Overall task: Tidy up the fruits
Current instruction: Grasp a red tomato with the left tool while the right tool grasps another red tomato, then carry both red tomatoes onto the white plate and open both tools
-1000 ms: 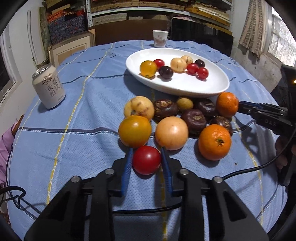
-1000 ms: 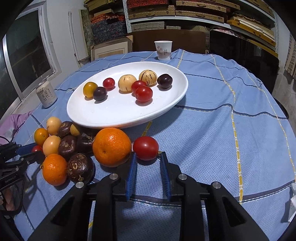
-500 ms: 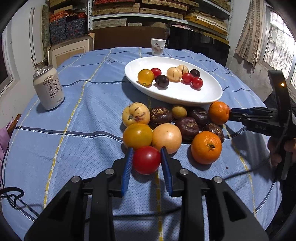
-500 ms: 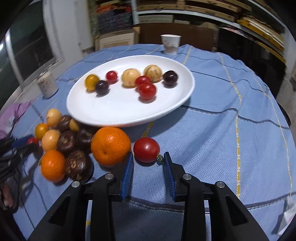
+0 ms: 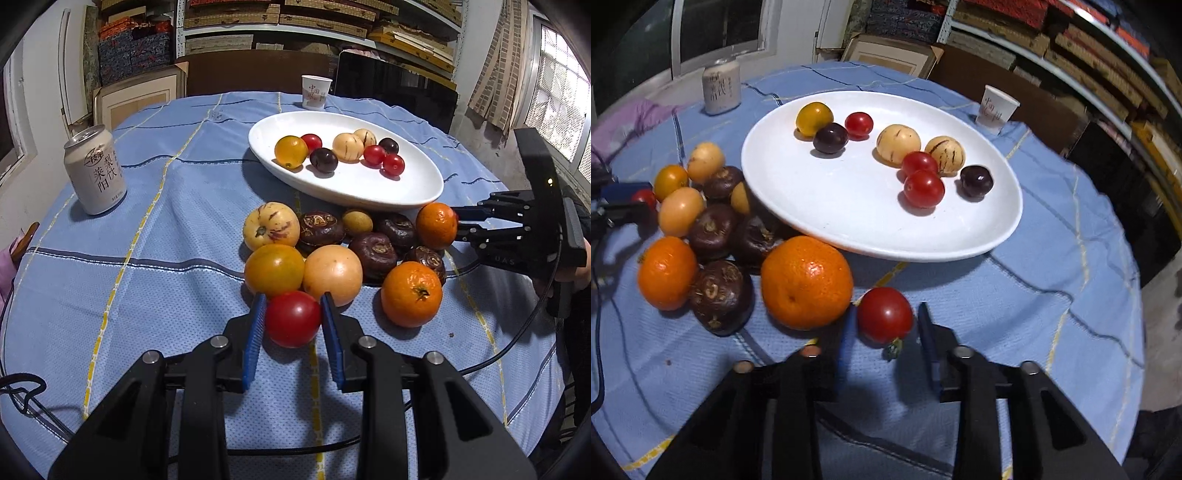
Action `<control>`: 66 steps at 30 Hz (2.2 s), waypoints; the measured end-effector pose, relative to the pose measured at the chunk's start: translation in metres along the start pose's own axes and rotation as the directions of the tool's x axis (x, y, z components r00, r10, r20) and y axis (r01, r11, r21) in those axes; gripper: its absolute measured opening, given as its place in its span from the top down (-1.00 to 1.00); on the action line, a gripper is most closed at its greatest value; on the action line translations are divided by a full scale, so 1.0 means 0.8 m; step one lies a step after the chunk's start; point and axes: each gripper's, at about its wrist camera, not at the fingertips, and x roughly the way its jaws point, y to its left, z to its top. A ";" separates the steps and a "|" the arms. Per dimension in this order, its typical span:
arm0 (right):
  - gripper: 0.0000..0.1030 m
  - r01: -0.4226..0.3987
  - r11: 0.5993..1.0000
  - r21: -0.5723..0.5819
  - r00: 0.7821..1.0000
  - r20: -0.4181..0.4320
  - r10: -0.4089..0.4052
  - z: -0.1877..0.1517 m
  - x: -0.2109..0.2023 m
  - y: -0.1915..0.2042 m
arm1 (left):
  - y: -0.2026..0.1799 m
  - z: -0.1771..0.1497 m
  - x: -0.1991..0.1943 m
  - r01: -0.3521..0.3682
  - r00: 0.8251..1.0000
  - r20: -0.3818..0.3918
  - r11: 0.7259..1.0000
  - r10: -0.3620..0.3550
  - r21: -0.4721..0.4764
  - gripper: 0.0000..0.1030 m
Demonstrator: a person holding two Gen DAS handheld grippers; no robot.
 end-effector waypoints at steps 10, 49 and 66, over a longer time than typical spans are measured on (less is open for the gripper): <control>0.44 -0.025 0.995 0.096 0.996 0.083 0.017 -0.042 -0.052 0.022 | -0.002 0.000 -0.003 0.008 1.000 0.010 1.000 -0.008 0.004 0.42; 0.44 -0.054 0.941 0.334 0.982 0.187 -0.010 0.096 -0.015 -0.091 | -0.035 0.256 0.106 0.096 0.991 0.086 0.995 -0.099 0.031 0.42; -0.11 -0.062 0.929 0.365 0.976 0.215 -0.020 0.076 -0.038 -0.076 | 0.000 0.234 0.078 0.083 0.995 0.065 0.993 -0.078 -0.082 -0.37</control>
